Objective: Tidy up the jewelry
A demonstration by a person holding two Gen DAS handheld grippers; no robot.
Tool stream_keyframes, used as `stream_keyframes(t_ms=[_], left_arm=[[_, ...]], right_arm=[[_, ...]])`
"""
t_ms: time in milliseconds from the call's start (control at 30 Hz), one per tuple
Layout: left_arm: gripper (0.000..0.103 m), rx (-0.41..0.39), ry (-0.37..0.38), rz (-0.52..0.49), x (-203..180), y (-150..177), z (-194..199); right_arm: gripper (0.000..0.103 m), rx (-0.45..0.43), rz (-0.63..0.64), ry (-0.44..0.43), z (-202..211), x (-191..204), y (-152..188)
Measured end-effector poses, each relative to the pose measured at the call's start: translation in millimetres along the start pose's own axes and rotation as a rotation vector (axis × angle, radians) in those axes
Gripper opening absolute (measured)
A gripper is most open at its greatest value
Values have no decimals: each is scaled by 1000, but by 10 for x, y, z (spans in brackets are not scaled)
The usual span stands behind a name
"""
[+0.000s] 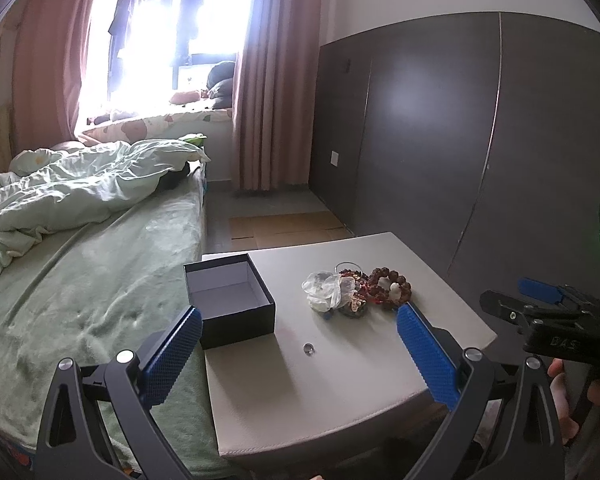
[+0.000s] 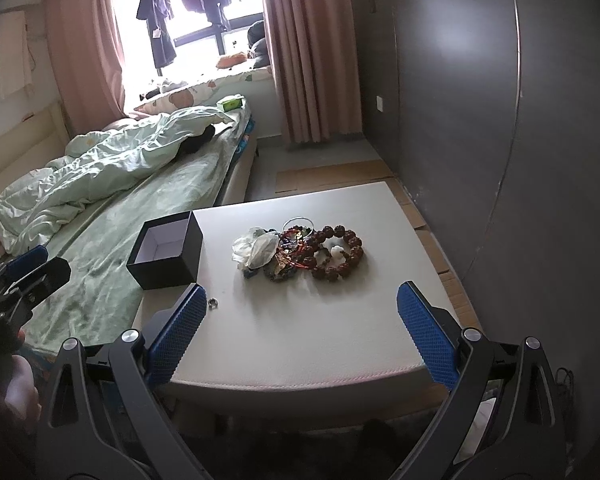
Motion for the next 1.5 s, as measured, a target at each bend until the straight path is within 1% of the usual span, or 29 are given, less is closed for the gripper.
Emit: stream_keyframes(t_ms=[433,1167,1500], left_arm=[[95,-7,4,0,1,-4,7],[95,1,17,-8,-66,33,49],[95,11,19,-6,-95,37,5]], right_arm=[[96,0,1,0,2,-4,-11],[96,-2,-8,4,20,-30,-1],[96,-1,-12,7,11,-52,18]])
Point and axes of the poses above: each gripper's, at about its wrist camera, not at the fingertips, and z roughly against the way its jaws point, x to its left, y to its underside, the point moved 8 cm from there along -z, roughly the way its jaws point, and after that the axes turned 3 degrees about z, right-handed, at the moved point
